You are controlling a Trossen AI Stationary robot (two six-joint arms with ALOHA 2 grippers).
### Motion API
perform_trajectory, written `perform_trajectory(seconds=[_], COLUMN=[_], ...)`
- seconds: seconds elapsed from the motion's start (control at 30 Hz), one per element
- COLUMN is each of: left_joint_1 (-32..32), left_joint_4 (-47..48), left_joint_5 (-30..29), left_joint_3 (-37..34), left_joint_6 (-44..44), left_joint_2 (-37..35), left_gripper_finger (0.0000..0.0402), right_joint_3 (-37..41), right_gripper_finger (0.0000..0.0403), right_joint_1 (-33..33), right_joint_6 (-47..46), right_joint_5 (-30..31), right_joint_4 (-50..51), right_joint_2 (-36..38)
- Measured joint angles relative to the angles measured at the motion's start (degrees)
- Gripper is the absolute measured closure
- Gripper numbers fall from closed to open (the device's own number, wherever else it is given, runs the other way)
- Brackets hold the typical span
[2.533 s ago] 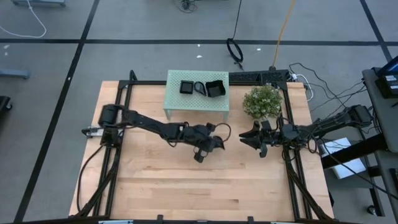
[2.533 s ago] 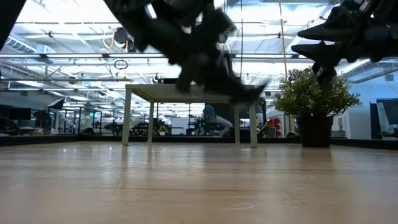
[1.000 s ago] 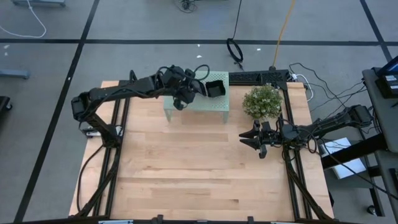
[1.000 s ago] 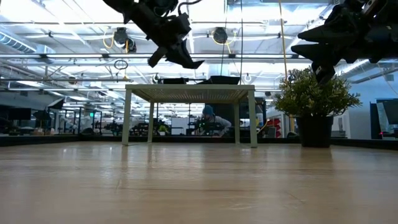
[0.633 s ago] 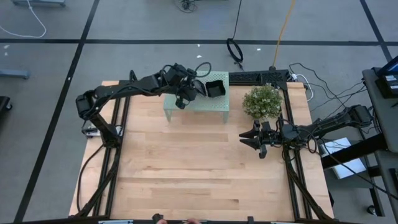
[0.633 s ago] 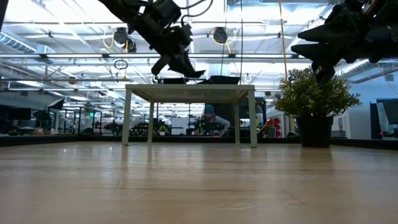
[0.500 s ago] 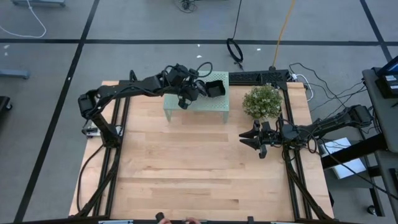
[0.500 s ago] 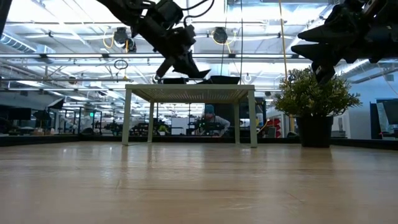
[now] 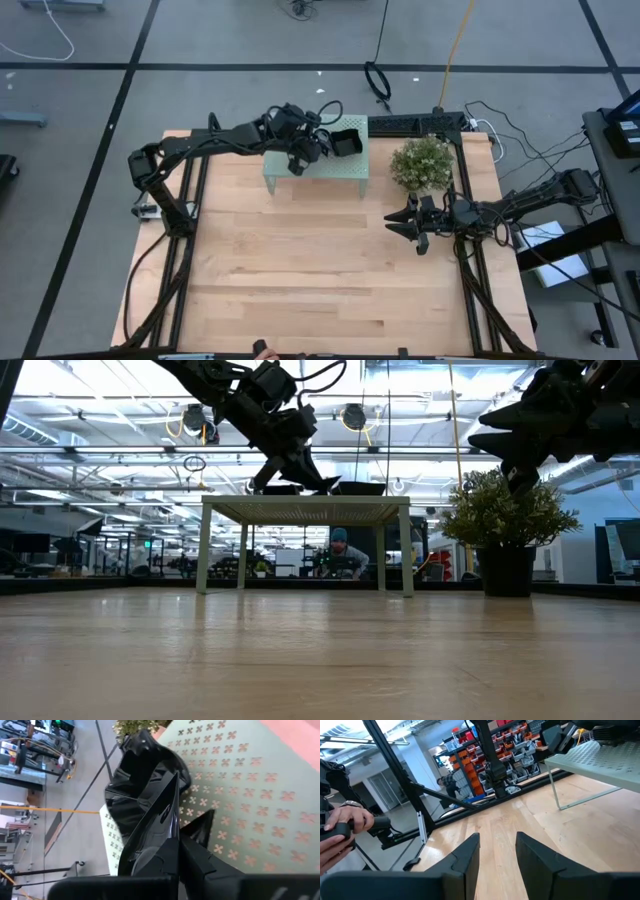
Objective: Pick & Place Mini shaped plates
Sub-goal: Stack the black drop-shaped plate on top of the other black drop-shaped plate on the shelf, then return to Home Position
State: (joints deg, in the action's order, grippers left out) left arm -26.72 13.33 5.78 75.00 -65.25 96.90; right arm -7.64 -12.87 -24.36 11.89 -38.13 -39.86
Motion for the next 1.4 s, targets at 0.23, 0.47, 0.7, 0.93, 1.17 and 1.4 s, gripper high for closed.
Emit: perform_trajectory(seconds=[0.23, 0.47, 0.7, 0.93, 1.17, 1.4], left_joint_1=[-0.18, -0.74, -0.96, -0.32, 1.87, 5.38], left_joint_4=[0.08, -0.09, -0.18, 0.81, 4.77, 9.27], left_joint_5=[-1.04, -1.27, -1.34, -3.22, -6.93, -7.01], left_joint_3=[0.0, 0.0, 0.0, 0.0, 0.0, -0.04], left_joint_6=[1.62, 5.57, 3.63, 3.45, 4.38, 14.71], left_joint_2=[0.0, 0.0, 0.0, -1.89, -6.13, -13.33], left_gripper_finger=[0.0387, 0.0369, 0.0329, 0.032, 0.032, 0.032], right_joint_3=[0.0, 0.0, 0.0, 0.0, 0.0, 0.02], right_gripper_finger=[0.0289, 0.0289, 0.0289, 0.0289, 0.0289, 0.0289], right_joint_1=[0.01, -0.01, 0.0, 0.0, -0.01, 0.01], right_joint_6=[0.0, 0.0, 0.0, 0.0, 0.0, 0.0], right_joint_5=[0.01, -0.01, 0.01, 0.0, 0.01, 0.0], right_joint_4=[0.08, 0.24, 0.22, 0.22, 0.21, 0.21], right_joint_2=[-0.01, -0.02, 0.0, 0.0, -0.02, -0.01])
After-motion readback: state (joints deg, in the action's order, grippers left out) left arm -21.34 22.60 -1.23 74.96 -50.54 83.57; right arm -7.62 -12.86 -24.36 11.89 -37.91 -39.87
